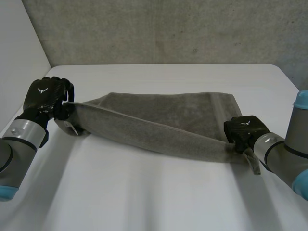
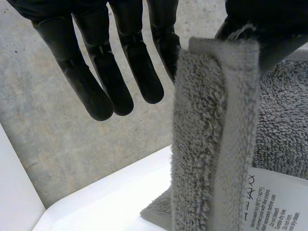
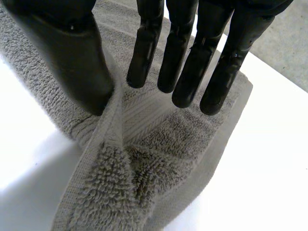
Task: Fold the towel.
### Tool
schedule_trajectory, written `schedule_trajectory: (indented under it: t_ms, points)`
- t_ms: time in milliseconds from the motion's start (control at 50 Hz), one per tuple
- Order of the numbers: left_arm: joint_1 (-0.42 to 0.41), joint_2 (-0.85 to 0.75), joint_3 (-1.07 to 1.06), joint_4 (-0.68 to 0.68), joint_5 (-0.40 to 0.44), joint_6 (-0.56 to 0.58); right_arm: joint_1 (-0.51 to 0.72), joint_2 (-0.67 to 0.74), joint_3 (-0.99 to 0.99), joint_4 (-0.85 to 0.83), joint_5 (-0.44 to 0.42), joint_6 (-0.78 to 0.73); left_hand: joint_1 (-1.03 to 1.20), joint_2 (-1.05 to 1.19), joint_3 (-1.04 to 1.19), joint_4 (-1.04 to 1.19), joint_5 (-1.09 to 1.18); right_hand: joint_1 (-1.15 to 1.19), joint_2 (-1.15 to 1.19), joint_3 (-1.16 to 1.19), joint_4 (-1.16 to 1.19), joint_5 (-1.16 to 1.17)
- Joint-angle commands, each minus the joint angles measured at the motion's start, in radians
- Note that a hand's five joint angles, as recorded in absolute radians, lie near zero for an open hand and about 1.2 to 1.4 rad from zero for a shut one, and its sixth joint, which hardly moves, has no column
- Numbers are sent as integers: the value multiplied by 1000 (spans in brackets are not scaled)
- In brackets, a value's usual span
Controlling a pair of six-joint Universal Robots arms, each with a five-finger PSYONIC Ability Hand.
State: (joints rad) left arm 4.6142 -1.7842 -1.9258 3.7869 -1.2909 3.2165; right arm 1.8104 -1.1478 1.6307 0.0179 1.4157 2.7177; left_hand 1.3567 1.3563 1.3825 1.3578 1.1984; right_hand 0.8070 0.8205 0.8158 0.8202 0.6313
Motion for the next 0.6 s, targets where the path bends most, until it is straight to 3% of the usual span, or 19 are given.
schedule_trajectory:
  t_ms: [20, 300, 340, 360, 380, 400, 460, 500, 600]
  points:
    - [-2, 3, -7, -1, 1, 0, -51, -10, 4, 88, -15, -16, 40, 40, 14, 38, 23, -114, -128, -123, -128, -113]
    - [-2, 9, -7, -3, -1, 0, -85, -7, 54, 65, -32, -24, 40, 40, 14, 38, 23, -64, -78, -73, -78, -63]
    - [-2, 11, -10, -4, -1, 0, -103, -10, 57, 54, -43, -26, 40, 40, 14, 38, 23, 288, 275, 280, 275, 290]
    - [-2, 11, -10, -4, -1, 0, -103, -10, 57, 54, -43, -26, 40, 40, 14, 38, 23, 291, 277, 282, 278, 292]
    - [-2, 12, -12, -7, 1, 0, -114, -12, 52, 53, -44, -26, 40, 40, 14, 38, 23, 564, 551, 555, 551, 565]
    - [-2, 12, -12, -7, 1, 0, -114, -12, 52, 53, -44, -26, 40, 40, 14, 38, 23, 567, 553, 558, 554, 568]
    - [-2, 15, -15, -27, 1, 2, -132, -64, 43, 57, -46, -44, 40, 40, 14, 38, 23, 589, 576, 581, 576, 590]
    - [-5, 29, -19, -62, 2, 3, -148, -192, 44, 60, -46, -84, 40, 40, 14, 38, 23, 589, 576, 581, 576, 590]
    - [-2, 107, -48, -134, 5, 15, -169, -341, 44, 71, -75, -148, 40, 40, 14, 38, 23, 589, 576, 581, 576, 590]
